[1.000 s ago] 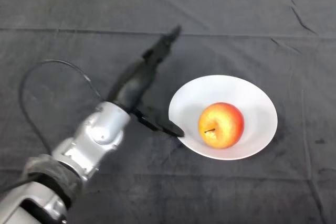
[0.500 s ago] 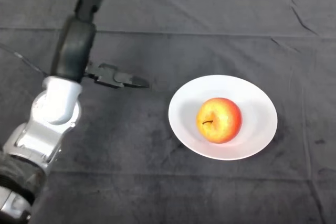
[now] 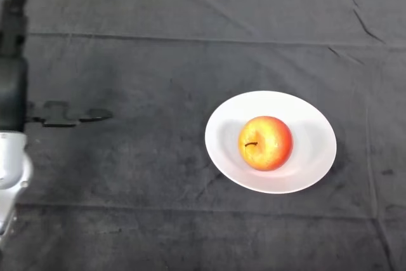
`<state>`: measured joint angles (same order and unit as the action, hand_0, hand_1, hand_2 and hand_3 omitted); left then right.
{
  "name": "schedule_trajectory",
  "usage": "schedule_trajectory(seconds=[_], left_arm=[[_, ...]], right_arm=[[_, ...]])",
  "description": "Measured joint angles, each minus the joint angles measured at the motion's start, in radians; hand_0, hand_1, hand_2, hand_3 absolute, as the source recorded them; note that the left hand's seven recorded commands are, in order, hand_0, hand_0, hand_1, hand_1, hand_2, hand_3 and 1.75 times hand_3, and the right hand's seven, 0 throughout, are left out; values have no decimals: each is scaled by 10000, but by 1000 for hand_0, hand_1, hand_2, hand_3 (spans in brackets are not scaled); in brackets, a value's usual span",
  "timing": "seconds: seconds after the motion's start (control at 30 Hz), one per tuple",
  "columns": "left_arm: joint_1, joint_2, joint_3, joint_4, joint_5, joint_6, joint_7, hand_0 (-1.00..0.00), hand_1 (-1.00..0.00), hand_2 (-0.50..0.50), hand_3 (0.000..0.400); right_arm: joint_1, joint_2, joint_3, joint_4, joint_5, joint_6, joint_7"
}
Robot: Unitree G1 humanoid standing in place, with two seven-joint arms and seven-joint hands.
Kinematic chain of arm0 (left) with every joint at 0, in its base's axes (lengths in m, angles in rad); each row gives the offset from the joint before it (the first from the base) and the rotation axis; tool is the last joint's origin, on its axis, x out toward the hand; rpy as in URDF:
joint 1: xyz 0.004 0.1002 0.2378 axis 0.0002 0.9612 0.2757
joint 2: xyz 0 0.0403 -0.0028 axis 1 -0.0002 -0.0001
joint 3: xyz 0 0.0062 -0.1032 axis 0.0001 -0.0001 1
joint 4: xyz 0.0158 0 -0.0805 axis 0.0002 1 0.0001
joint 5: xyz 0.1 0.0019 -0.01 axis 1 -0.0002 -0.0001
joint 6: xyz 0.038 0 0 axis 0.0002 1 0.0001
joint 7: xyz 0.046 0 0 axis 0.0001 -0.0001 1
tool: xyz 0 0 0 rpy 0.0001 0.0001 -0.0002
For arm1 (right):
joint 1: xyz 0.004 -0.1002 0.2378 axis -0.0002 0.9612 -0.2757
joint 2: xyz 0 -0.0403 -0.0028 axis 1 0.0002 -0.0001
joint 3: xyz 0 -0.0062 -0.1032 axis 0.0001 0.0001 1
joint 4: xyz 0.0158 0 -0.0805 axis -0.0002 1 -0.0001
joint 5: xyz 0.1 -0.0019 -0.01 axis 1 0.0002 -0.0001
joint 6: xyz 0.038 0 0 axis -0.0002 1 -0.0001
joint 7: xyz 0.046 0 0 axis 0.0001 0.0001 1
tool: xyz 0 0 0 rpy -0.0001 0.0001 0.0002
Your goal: Move the apple to the plate
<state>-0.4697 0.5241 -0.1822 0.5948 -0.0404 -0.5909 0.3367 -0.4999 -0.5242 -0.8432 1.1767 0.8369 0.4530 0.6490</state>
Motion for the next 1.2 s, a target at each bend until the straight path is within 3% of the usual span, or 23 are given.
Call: schedule_trajectory(seconds=[0.8,0.93,1.2], left_arm=[[1383,662,2963,148,-766,-1058,427,0,0,0,0],[1857,731,3452,223,-949,-1147,500,0,0,0,0],[2117,731,4127,396,-1046,-1152,886,0,0,0,0]], right_arm=[[0,0,-13,0,0,6,1],[0,0,-14,0,-1,6,1],[0,0,-14,0,-1,6,1]])
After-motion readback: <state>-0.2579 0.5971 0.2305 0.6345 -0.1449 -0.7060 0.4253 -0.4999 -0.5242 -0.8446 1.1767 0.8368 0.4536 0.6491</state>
